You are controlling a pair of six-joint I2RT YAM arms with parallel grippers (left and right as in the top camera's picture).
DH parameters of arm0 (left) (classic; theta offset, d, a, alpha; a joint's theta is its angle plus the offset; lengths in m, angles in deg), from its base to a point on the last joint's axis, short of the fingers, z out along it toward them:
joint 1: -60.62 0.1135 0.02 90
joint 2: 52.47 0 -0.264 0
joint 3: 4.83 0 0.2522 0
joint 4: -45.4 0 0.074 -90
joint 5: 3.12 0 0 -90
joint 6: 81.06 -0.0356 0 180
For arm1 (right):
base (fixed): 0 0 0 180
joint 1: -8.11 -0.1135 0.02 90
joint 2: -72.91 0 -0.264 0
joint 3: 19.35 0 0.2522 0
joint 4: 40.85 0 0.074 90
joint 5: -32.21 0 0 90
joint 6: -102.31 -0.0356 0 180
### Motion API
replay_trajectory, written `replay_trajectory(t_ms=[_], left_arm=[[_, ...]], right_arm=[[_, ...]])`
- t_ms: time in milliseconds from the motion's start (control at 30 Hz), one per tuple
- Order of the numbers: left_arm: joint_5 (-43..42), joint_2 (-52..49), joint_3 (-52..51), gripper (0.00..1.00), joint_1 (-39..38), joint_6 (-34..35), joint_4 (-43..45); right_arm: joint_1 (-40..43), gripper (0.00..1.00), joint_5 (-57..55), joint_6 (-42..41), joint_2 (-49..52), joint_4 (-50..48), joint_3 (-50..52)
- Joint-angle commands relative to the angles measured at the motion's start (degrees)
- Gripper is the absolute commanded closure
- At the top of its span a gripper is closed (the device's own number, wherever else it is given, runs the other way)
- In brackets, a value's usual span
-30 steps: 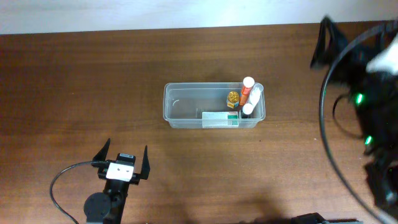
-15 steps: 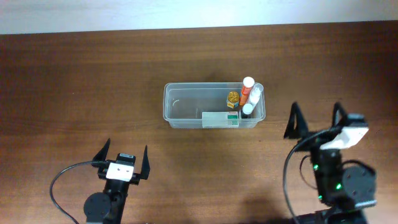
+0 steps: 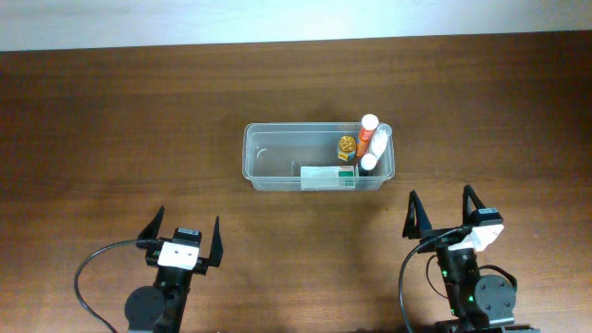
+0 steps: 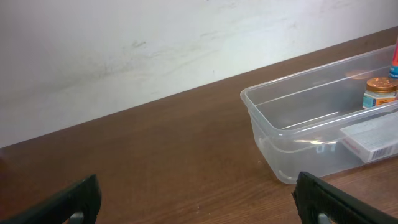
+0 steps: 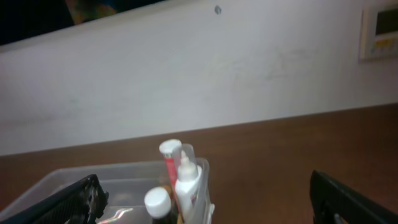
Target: Pack container
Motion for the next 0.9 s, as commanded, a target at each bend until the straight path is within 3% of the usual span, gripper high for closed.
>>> replay_trajectory(t_ms=[0,367,867], left_arm=[[0.39,0.55,-0.48,0.01,0.37,0.11,0.15],[0.39,0.55,-0.48,0.01,0.37,0.11,0.15],[0.42,0.55,-0.48,0.00,0.37,0.11,0.15]], right_arm=[[0.42,0.02,0.74,-0.02,-0.96,-0.04,2.51],[0.48,0.02,0.46,2.84,-2.51,11.13,2.45],[0.46,0.02,0.72,4.33,-4.17,10.80,2.45]])
